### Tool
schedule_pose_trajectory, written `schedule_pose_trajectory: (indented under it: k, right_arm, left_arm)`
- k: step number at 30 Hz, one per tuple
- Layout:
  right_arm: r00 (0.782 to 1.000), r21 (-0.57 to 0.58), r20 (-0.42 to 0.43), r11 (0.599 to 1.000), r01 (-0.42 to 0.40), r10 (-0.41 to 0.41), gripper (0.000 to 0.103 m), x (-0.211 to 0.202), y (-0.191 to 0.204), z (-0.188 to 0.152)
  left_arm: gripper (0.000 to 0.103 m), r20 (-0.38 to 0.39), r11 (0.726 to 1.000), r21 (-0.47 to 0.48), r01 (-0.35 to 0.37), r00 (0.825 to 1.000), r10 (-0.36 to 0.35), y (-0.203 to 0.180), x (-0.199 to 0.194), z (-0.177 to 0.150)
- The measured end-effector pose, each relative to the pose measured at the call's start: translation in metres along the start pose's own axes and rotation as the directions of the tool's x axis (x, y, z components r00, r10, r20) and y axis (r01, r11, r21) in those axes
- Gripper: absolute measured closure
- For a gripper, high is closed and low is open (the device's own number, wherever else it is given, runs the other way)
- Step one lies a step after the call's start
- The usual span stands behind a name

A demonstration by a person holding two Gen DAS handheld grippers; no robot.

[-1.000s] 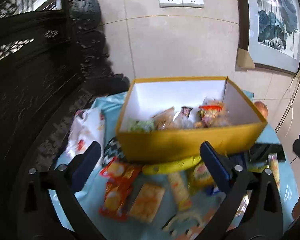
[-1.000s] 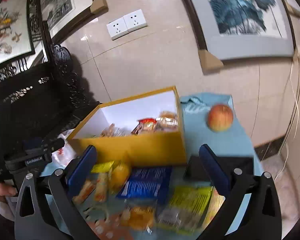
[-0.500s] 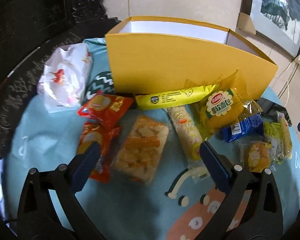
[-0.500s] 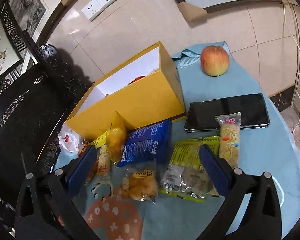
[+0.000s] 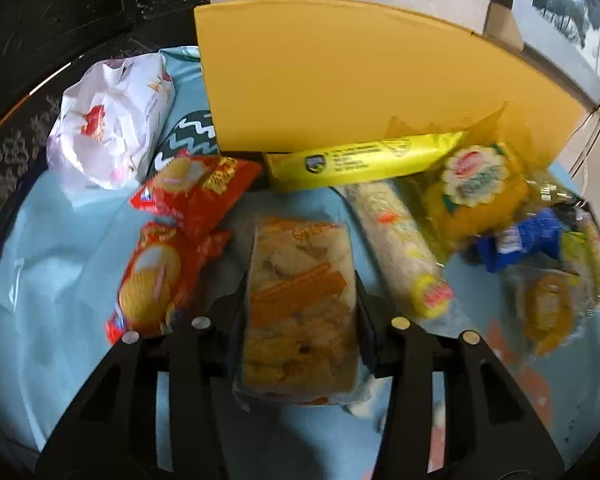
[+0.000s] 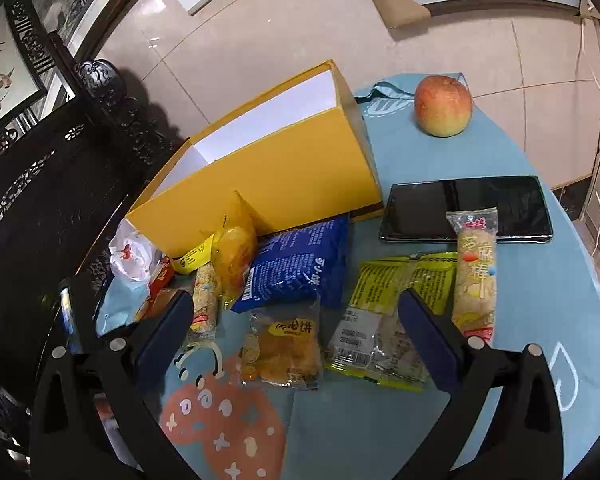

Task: Organize snacks
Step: 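Grasp the orange-striped cake packet with the left tool, then grasp the round bread bag with yellow label with the right tool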

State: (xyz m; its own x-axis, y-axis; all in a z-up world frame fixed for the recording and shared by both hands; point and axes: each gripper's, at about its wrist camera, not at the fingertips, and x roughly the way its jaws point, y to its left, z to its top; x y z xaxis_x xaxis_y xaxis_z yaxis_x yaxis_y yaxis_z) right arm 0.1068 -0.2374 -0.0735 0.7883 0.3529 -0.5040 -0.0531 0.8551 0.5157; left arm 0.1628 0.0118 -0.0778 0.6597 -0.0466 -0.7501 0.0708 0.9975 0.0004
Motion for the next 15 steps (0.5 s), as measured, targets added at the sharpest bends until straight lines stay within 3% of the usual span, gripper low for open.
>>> schedule_pose_trajectory:
  k: [4, 7, 15]
  right_arm:
    - [1.000, 0.009, 0.004, 1.000, 0.008, -0.008, 0.001, -0.001, -0.003, 0.001]
    - [0.999, -0.032, -0.017, 0.999, 0.030, -0.031, 0.001, 0.004, 0.002, -0.003]
    - [0.984, -0.304, -0.068, 0.943, 0.136, -0.163, 0.001, 0.036, 0.039, -0.035]
  left_arm:
    - [0.057, 0.063, 1.000, 0.009, 0.020, 0.998, -0.021, -0.007, -0.030, -0.016]
    - [0.057, 0.060, 0.998, -0.023, 0.055, 0.997, -0.054, -0.005, -0.036, -0.031]
    - [0.057, 0.019, 0.998, -0.013, 0.053, 0.998, -0.053, -0.011, -0.027, -0.047]
